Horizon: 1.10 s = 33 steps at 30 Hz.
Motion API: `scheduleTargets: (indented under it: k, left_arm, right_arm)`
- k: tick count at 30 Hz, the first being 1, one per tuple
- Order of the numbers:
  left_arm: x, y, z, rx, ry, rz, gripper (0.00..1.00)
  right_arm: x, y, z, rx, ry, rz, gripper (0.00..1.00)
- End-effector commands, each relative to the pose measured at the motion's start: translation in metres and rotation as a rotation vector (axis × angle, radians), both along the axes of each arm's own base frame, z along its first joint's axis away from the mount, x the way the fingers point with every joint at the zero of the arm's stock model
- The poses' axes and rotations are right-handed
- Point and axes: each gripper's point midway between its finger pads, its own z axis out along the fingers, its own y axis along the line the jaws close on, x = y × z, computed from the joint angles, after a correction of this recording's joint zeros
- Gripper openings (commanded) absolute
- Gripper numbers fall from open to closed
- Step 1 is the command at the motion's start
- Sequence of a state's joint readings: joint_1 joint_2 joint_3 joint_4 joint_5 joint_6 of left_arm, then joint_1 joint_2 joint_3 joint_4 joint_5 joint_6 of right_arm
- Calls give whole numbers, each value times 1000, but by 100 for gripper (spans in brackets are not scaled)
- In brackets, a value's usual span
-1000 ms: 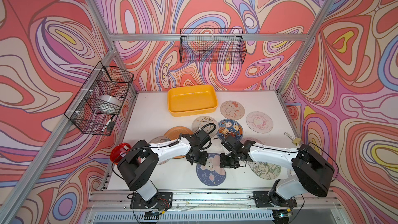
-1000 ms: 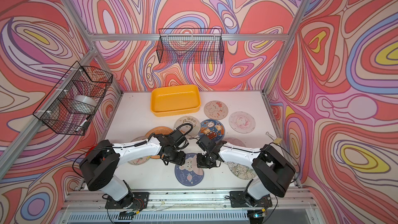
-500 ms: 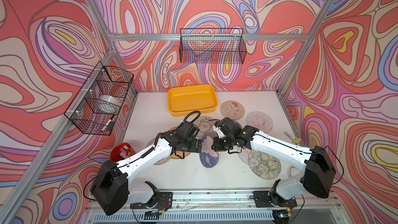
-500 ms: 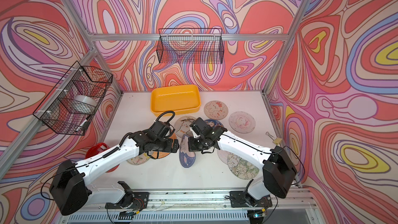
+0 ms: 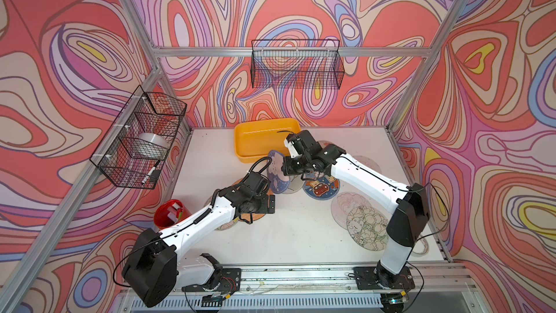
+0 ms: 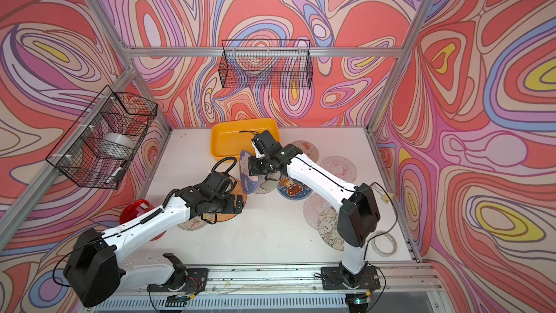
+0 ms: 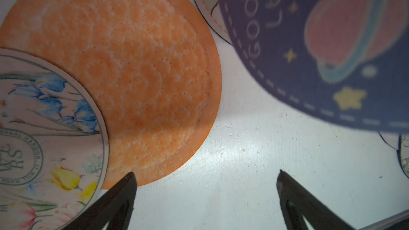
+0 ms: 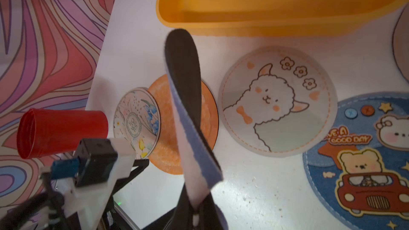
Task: Put the coasters into the storage box
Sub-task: Pick up the coaster from the center of the board, then place the coaster in the storage box.
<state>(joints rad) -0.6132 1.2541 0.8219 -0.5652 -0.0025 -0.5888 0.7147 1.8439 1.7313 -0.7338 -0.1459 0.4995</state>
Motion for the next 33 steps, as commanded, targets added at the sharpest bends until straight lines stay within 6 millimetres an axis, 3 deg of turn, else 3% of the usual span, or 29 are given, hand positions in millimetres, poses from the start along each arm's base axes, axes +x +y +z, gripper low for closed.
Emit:
scheduleTargets:
  k: [1, 11, 21, 26, 33]
  left_arm:
    - [3, 10, 4, -7, -37, 55, 100]
    - [3, 14, -3, -36, -37, 81, 100]
    - [14, 15, -6, -49, -24, 89, 100]
    - [16, 18, -9, -48, -14, 100, 100]
    - [21, 22, -12, -47, -1, 111, 100]
  right_arm:
    - [30, -2, 6, -8, -47, -6, 0]
    - [114, 0, 10, 127, -127, -27, 0]
    - [169, 27, 9, 281, -204, 10, 0]
    - [189, 34, -8, 330, -202, -5, 0]
    - [221, 24, -54, 367, -131, -75, 0]
